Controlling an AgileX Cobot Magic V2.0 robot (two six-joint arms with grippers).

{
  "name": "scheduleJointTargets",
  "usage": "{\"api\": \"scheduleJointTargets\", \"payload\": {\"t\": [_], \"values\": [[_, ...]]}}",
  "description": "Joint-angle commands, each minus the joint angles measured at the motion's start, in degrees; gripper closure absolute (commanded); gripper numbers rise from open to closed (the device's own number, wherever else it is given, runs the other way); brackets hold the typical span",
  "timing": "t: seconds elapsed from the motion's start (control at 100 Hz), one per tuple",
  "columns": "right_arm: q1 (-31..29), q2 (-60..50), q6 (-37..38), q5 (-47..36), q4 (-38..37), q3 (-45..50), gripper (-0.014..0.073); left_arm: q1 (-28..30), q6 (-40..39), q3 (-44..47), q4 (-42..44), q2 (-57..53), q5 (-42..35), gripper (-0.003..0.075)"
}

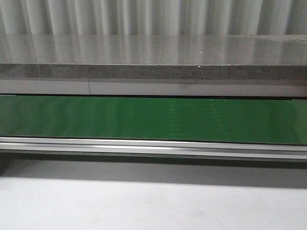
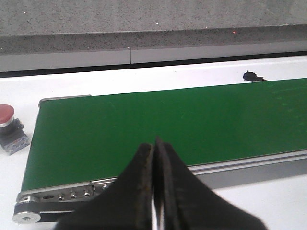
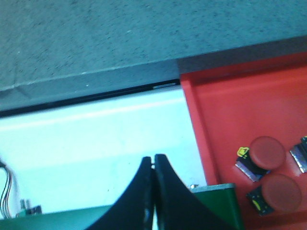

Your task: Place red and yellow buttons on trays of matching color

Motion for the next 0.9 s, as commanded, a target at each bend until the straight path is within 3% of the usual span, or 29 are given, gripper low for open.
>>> {"api": "scheduleJointTargets", "payload": {"t": [0.0, 0.41, 0.89], "values": [[3.4, -6.0, -2.0, -2.5, -1.8, 1.4, 0.0659, -0.4, 0.1, -1.6, -0.6, 0.3, -4.0, 0.0741], [14.6, -24.5, -3.5, -3.9, -2.7, 16.1, 0.0659, -0.4, 0.1, -1.6, -0.6, 0.3, -4.0, 0.0741], [15.4, -54.7, -3.5, -3.8, -2.7, 34.5, 0.0659, -0.4, 0.1, -1.6, -0.6, 0.3, -4.0, 0.0741]]}}
